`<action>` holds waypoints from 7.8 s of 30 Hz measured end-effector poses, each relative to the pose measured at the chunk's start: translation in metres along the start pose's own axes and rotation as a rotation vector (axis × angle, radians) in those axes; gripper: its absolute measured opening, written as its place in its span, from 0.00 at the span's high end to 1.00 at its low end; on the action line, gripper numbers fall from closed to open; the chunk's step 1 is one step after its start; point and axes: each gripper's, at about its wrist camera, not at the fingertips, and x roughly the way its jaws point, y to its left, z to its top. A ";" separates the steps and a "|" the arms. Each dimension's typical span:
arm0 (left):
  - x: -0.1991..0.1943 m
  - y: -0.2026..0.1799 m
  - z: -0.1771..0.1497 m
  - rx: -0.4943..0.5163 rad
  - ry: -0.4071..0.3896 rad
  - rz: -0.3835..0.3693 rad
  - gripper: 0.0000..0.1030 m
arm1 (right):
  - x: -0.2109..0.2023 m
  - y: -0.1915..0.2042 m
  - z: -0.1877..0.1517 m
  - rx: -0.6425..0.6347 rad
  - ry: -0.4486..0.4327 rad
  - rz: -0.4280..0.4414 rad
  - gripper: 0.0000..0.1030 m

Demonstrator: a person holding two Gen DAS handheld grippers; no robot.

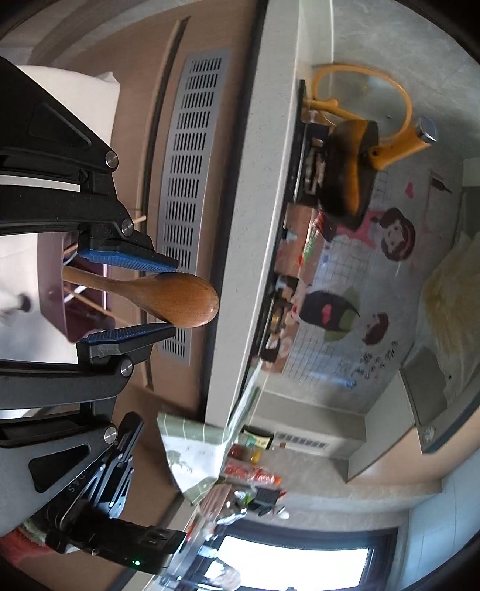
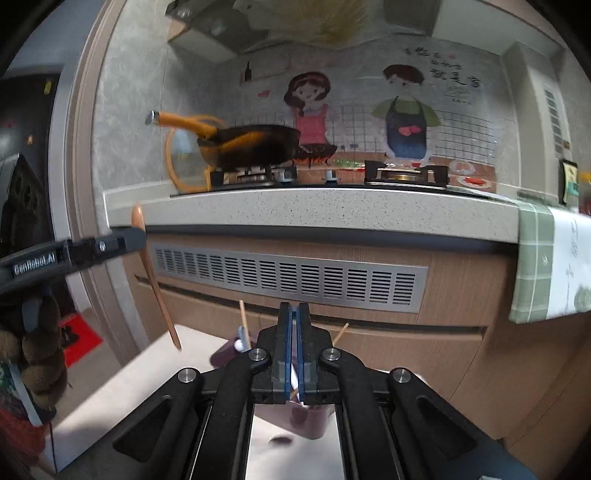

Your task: Organize utensils

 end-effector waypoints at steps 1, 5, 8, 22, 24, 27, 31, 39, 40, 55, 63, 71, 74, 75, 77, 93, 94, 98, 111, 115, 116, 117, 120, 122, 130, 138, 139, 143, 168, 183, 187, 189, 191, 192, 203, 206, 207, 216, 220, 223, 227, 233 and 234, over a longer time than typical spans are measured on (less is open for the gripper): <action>0.003 0.005 -0.004 -0.002 0.011 0.003 0.72 | 0.005 -0.002 -0.002 0.000 0.023 0.004 0.97; 0.015 0.030 -0.033 -0.053 0.063 0.038 0.72 | 0.043 -0.017 -0.047 0.072 0.232 0.095 0.86; 0.025 0.044 -0.061 -0.097 0.130 0.039 0.72 | 0.071 -0.014 -0.102 0.123 0.397 0.103 0.81; 0.025 0.081 -0.120 -0.167 0.240 0.109 0.72 | 0.147 0.009 -0.182 0.309 0.632 0.014 0.75; 0.026 0.087 -0.123 -0.192 0.246 0.117 0.72 | 0.153 0.021 -0.180 0.295 0.623 0.003 0.66; 0.026 0.089 -0.127 -0.202 0.253 0.109 0.72 | 0.161 0.037 -0.180 0.245 0.602 -0.041 0.58; 0.023 0.089 -0.130 -0.187 0.251 0.116 0.72 | 0.170 0.055 -0.178 0.152 0.620 -0.068 0.45; 0.015 0.096 -0.139 -0.210 0.250 0.130 0.72 | 0.171 0.056 -0.177 0.069 0.600 -0.096 0.69; 0.015 0.096 -0.140 -0.209 0.255 0.131 0.72 | 0.169 0.055 -0.178 0.045 0.584 -0.107 0.74; 0.016 0.065 -0.140 -0.174 0.284 0.109 0.72 | 0.111 0.026 -0.165 0.105 0.479 0.050 0.97; 0.014 0.070 -0.142 -0.178 0.291 0.137 0.72 | 0.143 0.019 -0.192 0.250 0.573 0.033 0.90; 0.007 0.086 -0.150 -0.220 0.288 0.136 0.72 | 0.159 0.060 -0.182 0.192 0.606 -0.038 0.43; 0.002 0.093 -0.151 -0.243 0.280 0.133 0.72 | 0.163 0.084 -0.184 0.026 0.637 -0.082 0.39; -0.001 0.097 -0.151 -0.253 0.276 0.133 0.72 | 0.160 0.086 -0.185 0.015 0.643 -0.074 0.39; -0.005 0.101 -0.151 -0.265 0.270 0.133 0.72 | 0.157 0.085 -0.184 -0.004 0.686 -0.023 0.39; -0.005 0.096 -0.154 -0.245 0.286 0.100 0.72 | 0.165 0.080 -0.183 -0.032 0.557 -0.042 0.60; -0.005 0.095 -0.154 -0.241 0.288 0.100 0.72 | 0.167 0.085 -0.182 -0.050 0.554 -0.030 0.74; -0.005 0.087 -0.153 -0.205 0.296 0.105 0.72 | 0.167 0.095 -0.171 -0.108 0.504 -0.029 0.76; -0.013 0.012 -0.020 -0.049 0.083 -0.037 0.72 | 0.038 0.024 -0.026 0.048 -0.053 -0.093 0.76; 0.003 0.000 0.021 -0.010 0.006 -0.038 0.72 | 0.037 0.009 0.028 0.070 -0.157 -0.109 0.76; 0.011 0.001 0.026 -0.010 0.007 -0.050 0.72 | 0.040 0.006 0.033 0.076 -0.165 -0.102 0.76; 0.016 0.002 0.028 -0.008 0.013 -0.056 0.72 | 0.044 0.004 0.039 0.082 -0.177 -0.102 0.76; 0.043 0.003 0.030 0.026 0.042 -0.018 0.72 | 0.052 -0.004 0.045 0.085 -0.186 -0.115 0.76; 0.061 0.010 0.025 0.025 0.068 -0.012 0.72 | 0.067 -0.006 0.040 0.094 -0.156 -0.113 0.76; 0.124 0.046 -0.013 -0.087 0.196 -0.061 0.72 | 0.113 -0.020 -0.005 0.142 -0.014 -0.093 0.76; 0.145 0.074 -0.060 -0.191 0.314 -0.061 0.58 | 0.134 -0.033 -0.048 0.164 0.171 -0.044 0.74; 0.135 0.074 -0.063 -0.187 0.307 -0.058 0.57 | 0.124 -0.032 -0.050 0.149 0.168 -0.056 0.74; 0.098 0.072 -0.089 -0.105 0.330 0.047 0.56 | 0.084 -0.026 -0.065 0.100 0.213 -0.053 0.74; -0.031 0.086 -0.213 -0.150 0.465 0.243 0.56 | -0.039 0.000 -0.255 0.400 0.696 0.134 0.73; -0.012 0.073 -0.225 -0.098 0.532 0.234 0.56 | 0.026 0.067 -0.233 0.032 0.605 -0.139 0.50; -0.012 0.074 -0.226 -0.094 0.536 0.237 0.56 | 0.016 0.061 -0.235 0.035 0.607 -0.107 0.50; -0.011 0.073 -0.227 -0.091 0.543 0.241 0.56 | 0.006 0.062 -0.238 -0.011 0.627 -0.076 0.50; -0.011 0.072 -0.229 -0.085 0.549 0.241 0.56 | -0.005 0.065 -0.241 -0.064 0.644 -0.040 0.50; -0.010 0.072 -0.229 -0.083 0.552 0.240 0.56 | -0.011 0.065 -0.243 -0.090 0.653 -0.016 0.50; -0.008 0.077 -0.235 -0.087 0.573 0.254 0.56 | -0.031 0.027 -0.243 -0.160 0.668 -0.030 0.51; -0.003 0.076 -0.241 -0.101 0.604 0.237 0.56 | -0.027 0.023 -0.243 -0.134 0.645 -0.033 0.51; -0.003 0.076 -0.242 -0.103 0.603 0.239 0.56 | -0.026 0.021 -0.242 -0.119 0.645 -0.028 0.51; 0.007 0.047 -0.252 -0.109 0.664 0.103 0.56 | -0.036 0.002 -0.247 0.082 0.668 -0.095 0.54; 0.006 0.044 -0.243 -0.076 0.617 0.145 0.56 | -0.036 0.010 -0.247 0.105 0.660 -0.160 0.53; 0.008 0.047 -0.230 -0.010 0.575 0.186 0.56 | -0.034 0.015 -0.247 0.119 0.643 -0.188 0.52; 0.043 0.063 -0.218 0.102 0.607 0.243 0.56 | -0.036 0.021 -0.247 0.090 0.634 -0.183 0.55; 0.084 0.075 -0.217 0.171 0.711 0.188 0.56 | -0.060 0.012 -0.249 0.161 0.615 -0.189 0.60; 0.088 0.074 -0.218 0.180 0.723 0.182 0.56 | -0.062 0.011 -0.249 0.170 0.615 -0.204 0.60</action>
